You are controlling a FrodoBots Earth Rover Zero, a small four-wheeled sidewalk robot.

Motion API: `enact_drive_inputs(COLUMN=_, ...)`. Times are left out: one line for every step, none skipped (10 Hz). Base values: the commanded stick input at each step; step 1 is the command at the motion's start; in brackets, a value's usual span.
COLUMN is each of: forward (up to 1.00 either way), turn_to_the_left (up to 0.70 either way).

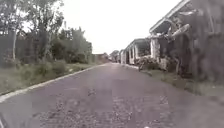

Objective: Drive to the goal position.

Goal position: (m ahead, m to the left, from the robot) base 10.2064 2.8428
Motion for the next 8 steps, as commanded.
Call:
enact_drive_inputs(forward=1.0, turn_to_the_left=0.0)
enact_drive_inputs(forward=1.0, turn_to_the_left=0.11)
enact_drive_inputs(forward=1.0, turn_to_the_left=0.37)
enact_drive_inputs(forward=1.0, turn_to_the_left=0.31)
enact_drive_inputs(forward=1.0, turn_to_the_left=0.03)
enact_drive_inputs(forward=1.0, turn_to_the_left=0.0)
enact_drive_inputs(forward=1.0, turn_to_the_left=0.0)
enact_drive_inputs(forward=1.0, turn_to_the_left=0.0)
